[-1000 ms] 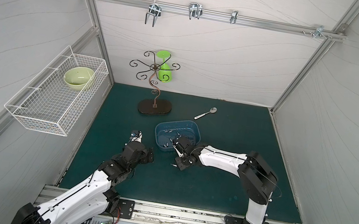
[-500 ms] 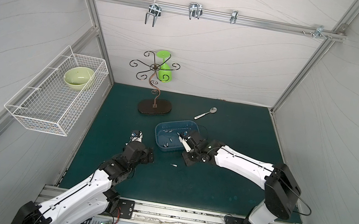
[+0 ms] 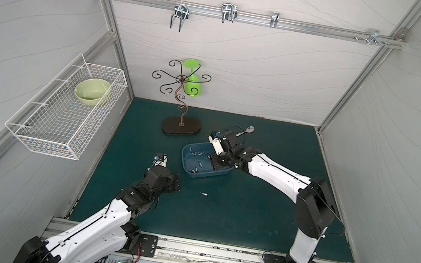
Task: Put the bit on the desktop into the storage box
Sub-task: Place the screwdriver bit in the storage box.
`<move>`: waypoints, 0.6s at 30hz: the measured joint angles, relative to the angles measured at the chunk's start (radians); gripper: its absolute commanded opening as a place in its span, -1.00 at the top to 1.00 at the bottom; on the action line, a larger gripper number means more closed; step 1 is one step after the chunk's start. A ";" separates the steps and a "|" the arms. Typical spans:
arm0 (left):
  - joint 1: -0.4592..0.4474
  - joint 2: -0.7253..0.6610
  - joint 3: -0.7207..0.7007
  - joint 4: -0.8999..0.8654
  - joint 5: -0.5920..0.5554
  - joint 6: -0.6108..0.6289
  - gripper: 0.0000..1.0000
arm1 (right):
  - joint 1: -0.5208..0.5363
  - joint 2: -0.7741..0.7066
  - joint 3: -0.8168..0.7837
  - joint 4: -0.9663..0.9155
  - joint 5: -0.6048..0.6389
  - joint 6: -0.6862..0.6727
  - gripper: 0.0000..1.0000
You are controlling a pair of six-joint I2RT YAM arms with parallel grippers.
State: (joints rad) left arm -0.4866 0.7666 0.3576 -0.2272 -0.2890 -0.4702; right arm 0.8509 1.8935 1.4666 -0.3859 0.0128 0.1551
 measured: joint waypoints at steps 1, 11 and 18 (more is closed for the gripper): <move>0.000 0.000 0.000 0.000 0.000 0.000 -0.95 | -0.002 0.020 0.013 0.003 0.000 -0.005 0.80; 0.000 0.005 0.000 0.000 0.000 0.000 -0.95 | -0.035 0.062 0.037 0.011 0.013 -0.027 0.14; 0.000 0.010 0.000 0.001 -0.001 0.000 -0.95 | -0.029 -0.047 -0.079 0.015 -0.019 -0.071 -0.18</move>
State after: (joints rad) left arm -0.4866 0.7765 0.3576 -0.2264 -0.2897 -0.4702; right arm 0.8215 1.8465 1.3872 -0.3710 -0.0059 0.0837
